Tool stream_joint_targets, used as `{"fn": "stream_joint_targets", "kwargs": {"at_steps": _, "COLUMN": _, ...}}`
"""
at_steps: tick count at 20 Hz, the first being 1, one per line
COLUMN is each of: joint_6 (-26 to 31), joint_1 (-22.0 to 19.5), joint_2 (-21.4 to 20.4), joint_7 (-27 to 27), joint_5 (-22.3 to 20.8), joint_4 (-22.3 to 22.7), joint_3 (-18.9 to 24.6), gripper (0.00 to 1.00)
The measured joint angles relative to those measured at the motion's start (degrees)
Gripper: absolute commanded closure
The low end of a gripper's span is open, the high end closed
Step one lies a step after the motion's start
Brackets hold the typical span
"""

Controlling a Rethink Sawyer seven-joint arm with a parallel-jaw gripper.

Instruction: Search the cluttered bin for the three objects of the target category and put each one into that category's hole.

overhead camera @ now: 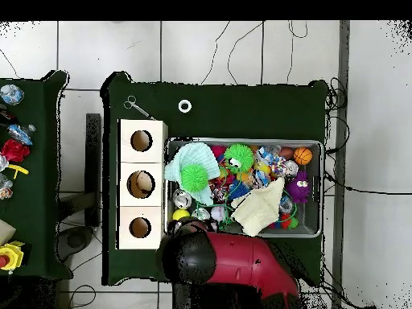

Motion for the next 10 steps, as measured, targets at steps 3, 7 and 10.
{"fn": "stream_joint_targets", "kwargs": {"at_steps": 3, "joint_6": -0.02, "joint_1": -2.52, "joint_2": 1.42, "joint_7": 0.00, "joint_5": -1.72, "joint_4": -2.08, "joint_3": 2.12, "gripper": 0.00}}
{"fn": "stream_joint_targets", "kwargs": {"at_steps": 7, "joint_6": -0.01, "joint_1": -6.26, "joint_2": 3.28, "joint_7": 0.00, "joint_5": -4.33, "joint_4": -4.42, "joint_3": 5.36, "gripper": 0.00}}
{"fn": "stream_joint_targets", "kwargs": {"at_steps": 10, "joint_6": -0.19, "joint_1": -9.34, "joint_2": 5.15, "joint_7": -0.01, "joint_5": -7.26, "joint_4": -6.10, "joint_3": 7.84, "gripper": 0.00}}
